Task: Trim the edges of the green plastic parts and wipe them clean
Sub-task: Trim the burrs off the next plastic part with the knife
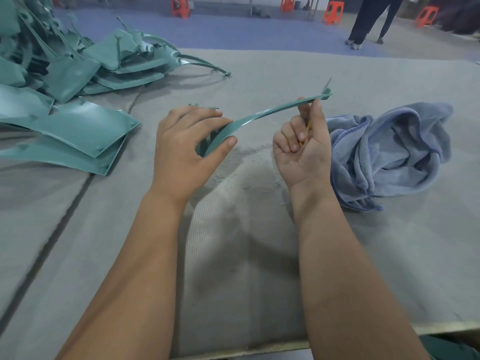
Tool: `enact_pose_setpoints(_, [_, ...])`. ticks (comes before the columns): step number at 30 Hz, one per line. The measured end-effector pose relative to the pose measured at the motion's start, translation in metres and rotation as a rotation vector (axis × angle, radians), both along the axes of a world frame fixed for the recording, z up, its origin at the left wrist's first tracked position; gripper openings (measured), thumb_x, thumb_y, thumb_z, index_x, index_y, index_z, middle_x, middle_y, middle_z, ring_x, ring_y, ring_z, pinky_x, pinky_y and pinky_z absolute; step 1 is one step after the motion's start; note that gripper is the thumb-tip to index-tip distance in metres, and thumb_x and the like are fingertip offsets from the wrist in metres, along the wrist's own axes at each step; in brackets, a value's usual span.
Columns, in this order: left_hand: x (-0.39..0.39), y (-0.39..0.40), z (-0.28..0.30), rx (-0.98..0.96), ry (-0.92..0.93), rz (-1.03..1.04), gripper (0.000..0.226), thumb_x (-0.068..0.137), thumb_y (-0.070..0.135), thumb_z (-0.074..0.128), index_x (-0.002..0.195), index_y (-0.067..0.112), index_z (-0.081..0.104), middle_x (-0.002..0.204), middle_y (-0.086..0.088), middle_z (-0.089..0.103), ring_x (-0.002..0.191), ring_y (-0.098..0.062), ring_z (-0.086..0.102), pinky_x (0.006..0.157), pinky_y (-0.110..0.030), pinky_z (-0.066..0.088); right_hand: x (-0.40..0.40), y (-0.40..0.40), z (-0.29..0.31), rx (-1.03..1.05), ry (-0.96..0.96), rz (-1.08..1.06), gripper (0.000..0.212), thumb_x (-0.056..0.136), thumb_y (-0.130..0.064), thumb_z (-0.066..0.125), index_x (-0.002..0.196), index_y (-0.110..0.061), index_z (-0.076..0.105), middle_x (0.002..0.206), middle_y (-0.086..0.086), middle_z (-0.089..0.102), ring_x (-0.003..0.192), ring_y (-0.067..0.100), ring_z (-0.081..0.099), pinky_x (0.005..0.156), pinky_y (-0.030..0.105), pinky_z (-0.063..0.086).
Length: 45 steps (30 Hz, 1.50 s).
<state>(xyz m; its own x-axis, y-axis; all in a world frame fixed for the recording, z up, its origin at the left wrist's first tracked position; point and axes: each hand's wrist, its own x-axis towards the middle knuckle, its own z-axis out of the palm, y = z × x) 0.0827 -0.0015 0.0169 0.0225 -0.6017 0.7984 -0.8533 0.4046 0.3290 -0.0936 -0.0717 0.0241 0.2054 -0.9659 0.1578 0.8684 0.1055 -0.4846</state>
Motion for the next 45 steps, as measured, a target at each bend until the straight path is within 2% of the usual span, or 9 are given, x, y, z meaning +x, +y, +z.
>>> enact_pose_setpoints(7, [0.003,-0.008,-0.013,0.225,0.134,0.267,0.048,0.096,0.047,0.044,0.138,0.026,0.049,0.132,-0.003,0.048,0.115,-0.024,0.043,0.087,-0.029,0.035,0.004,-0.001,-0.001,-0.002,0.074,0.016,0.022,0.100,-0.031,0.045,0.088,-0.017,0.057,0.047,-0.007,0.029,0.038,0.005,0.023,0.040,0.018,0.018])
enact_pose_setpoints(13, [0.012,-0.007,0.000,0.074,0.763,0.321,0.028,0.100,0.039,0.043,0.093,0.020,0.062,0.071,0.013,0.054,0.063,0.000,0.051,0.060,-0.018,0.042,0.012,-0.005,-0.006,0.006,0.345,0.013,0.025,0.102,-0.025,0.038,0.094,-0.011,0.057,0.055,-0.003,0.043,0.043,0.008,0.033,0.044,0.021,0.026])
enact_pose_setpoints(17, [0.011,-0.007,0.004,0.099,1.178,0.153,0.025,0.101,0.033,0.047,0.078,0.027,0.056,0.065,0.018,0.063,0.059,0.010,0.060,0.057,-0.011,0.045,0.021,-0.002,-0.008,0.017,0.665,-0.118,0.025,0.101,-0.020,0.044,0.083,-0.015,0.060,0.067,-0.001,0.048,0.051,0.010,0.041,0.050,0.021,0.036])
enact_pose_setpoints(23, [0.012,-0.013,0.001,0.384,1.468,0.024,0.017,0.099,0.027,0.053,0.106,0.013,0.058,0.095,-0.004,0.070,0.078,-0.016,0.072,0.069,-0.035,0.059,0.026,0.002,-0.009,-0.084,1.002,-0.204,0.028,0.096,-0.023,0.053,0.069,-0.022,0.059,0.064,-0.005,0.042,0.061,0.010,0.039,0.054,0.020,0.033])
enact_pose_setpoints(29, [0.012,-0.012,0.003,0.369,1.605,-0.131,0.073,0.091,0.009,0.051,0.151,0.034,0.018,0.105,0.001,0.063,0.068,-0.012,0.070,0.062,-0.033,0.058,0.029,0.000,-0.016,-0.123,1.035,-0.101,0.030,0.093,-0.021,0.059,0.063,-0.018,0.063,0.069,0.002,0.057,0.069,0.020,0.049,0.063,0.029,0.038])
enact_pose_setpoints(33, [0.014,-0.013,0.001,0.294,1.516,-0.198,0.076,0.089,0.005,0.055,0.149,0.039,0.022,0.091,0.009,0.068,0.071,-0.010,0.063,0.060,-0.024,0.054,0.029,-0.005,-0.019,-0.009,0.860,-0.234,0.028,0.093,-0.010,0.058,0.066,-0.011,0.061,0.061,0.002,0.054,0.053,0.010,0.050,0.050,0.023,0.041])
enact_pose_setpoints(39, [0.002,-0.015,-0.011,0.472,0.677,0.027,0.024,0.091,0.024,0.059,0.110,0.036,0.068,0.135,0.004,0.054,0.130,-0.017,0.047,0.113,-0.044,0.033,0.026,-0.005,-0.013,0.001,0.601,-0.269,0.023,0.097,-0.007,0.052,0.076,-0.003,0.061,0.060,0.000,0.062,0.056,0.007,0.059,0.060,0.020,0.053])
enact_pose_setpoints(42, [-0.003,-0.012,-0.010,0.534,0.528,0.096,0.027,0.087,0.044,0.053,0.109,0.043,0.068,0.139,0.017,0.051,0.132,-0.010,0.044,0.114,-0.041,0.030,0.025,-0.002,-0.007,-0.017,0.455,-0.190,0.025,0.100,-0.009,0.047,0.079,-0.003,0.061,0.076,0.006,0.068,0.069,0.013,0.065,0.070,0.026,0.055])
enact_pose_setpoints(45, [-0.009,-0.008,-0.007,0.503,0.690,0.024,0.031,0.091,0.046,0.044,0.113,0.042,0.067,0.108,0.042,0.056,0.108,0.014,0.051,0.093,-0.012,0.039,0.024,0.002,-0.003,-0.122,0.333,-0.102,0.024,0.102,-0.013,0.042,0.086,-0.006,0.058,0.106,0.011,0.066,0.096,0.021,0.065,0.091,0.035,0.052])
